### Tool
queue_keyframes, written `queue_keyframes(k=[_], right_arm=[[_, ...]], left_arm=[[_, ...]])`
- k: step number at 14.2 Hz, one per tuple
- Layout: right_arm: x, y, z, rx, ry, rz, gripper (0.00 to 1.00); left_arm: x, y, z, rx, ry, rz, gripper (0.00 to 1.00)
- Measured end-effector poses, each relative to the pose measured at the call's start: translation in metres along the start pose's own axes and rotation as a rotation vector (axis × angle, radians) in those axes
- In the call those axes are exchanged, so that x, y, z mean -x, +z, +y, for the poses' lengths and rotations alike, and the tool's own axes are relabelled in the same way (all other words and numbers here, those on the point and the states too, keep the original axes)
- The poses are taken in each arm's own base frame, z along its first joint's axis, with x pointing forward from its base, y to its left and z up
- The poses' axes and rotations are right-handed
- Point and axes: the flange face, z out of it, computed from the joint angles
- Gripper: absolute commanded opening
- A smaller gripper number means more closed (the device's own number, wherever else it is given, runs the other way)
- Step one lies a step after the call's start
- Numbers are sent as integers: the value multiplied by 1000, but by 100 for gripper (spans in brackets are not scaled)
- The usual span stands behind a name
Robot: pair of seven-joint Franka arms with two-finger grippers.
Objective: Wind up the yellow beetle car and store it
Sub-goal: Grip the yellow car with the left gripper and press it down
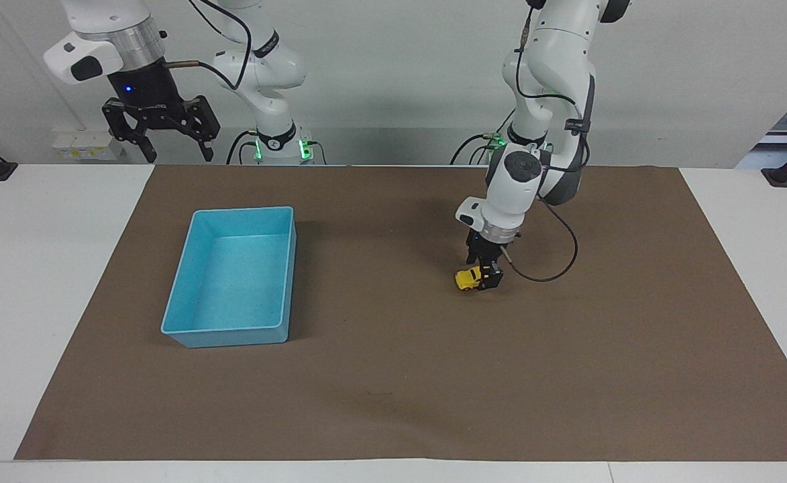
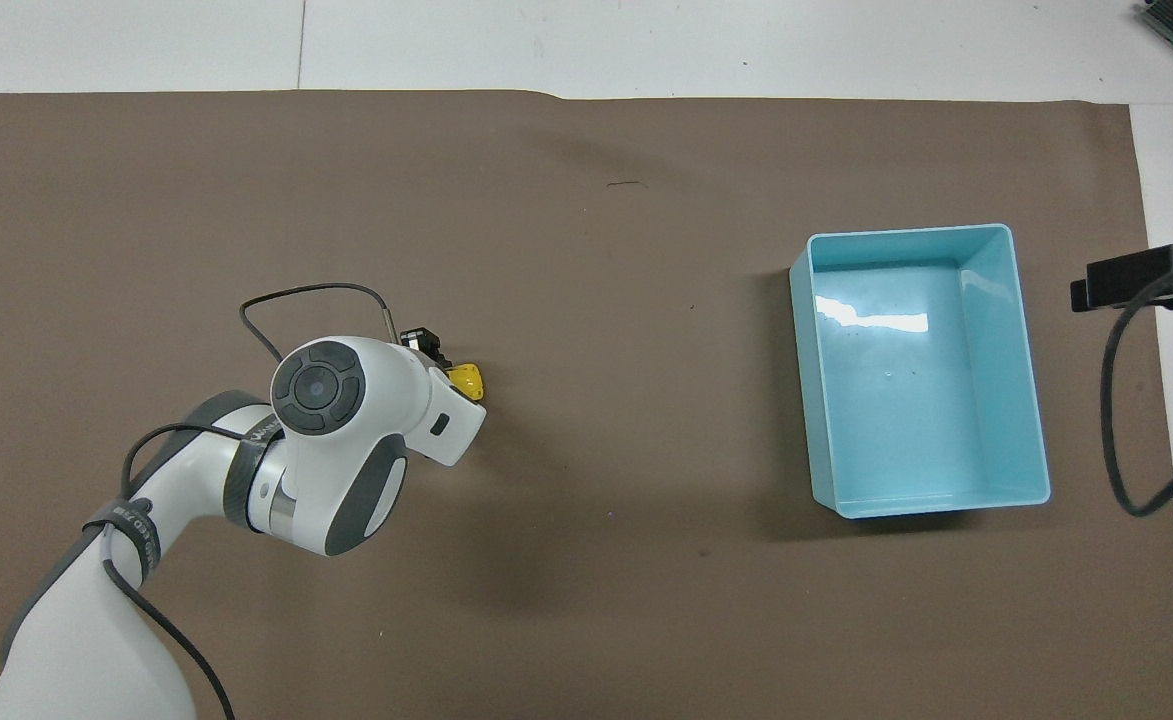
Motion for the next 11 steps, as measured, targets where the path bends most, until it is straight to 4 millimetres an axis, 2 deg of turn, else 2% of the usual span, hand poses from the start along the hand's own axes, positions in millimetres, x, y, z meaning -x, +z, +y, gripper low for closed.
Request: queue_keyframes(k=[1, 9, 11], right_arm=[[0, 0, 0, 0, 0, 0, 100], [0, 0, 0, 0, 0, 0, 100], [0, 0, 0, 0, 0, 0, 100]], left_arm=[[1, -1, 0, -1, -1, 0, 0], [6, -3, -3, -1, 15, -16, 0], [14, -3, -7, 0, 50, -20, 0]])
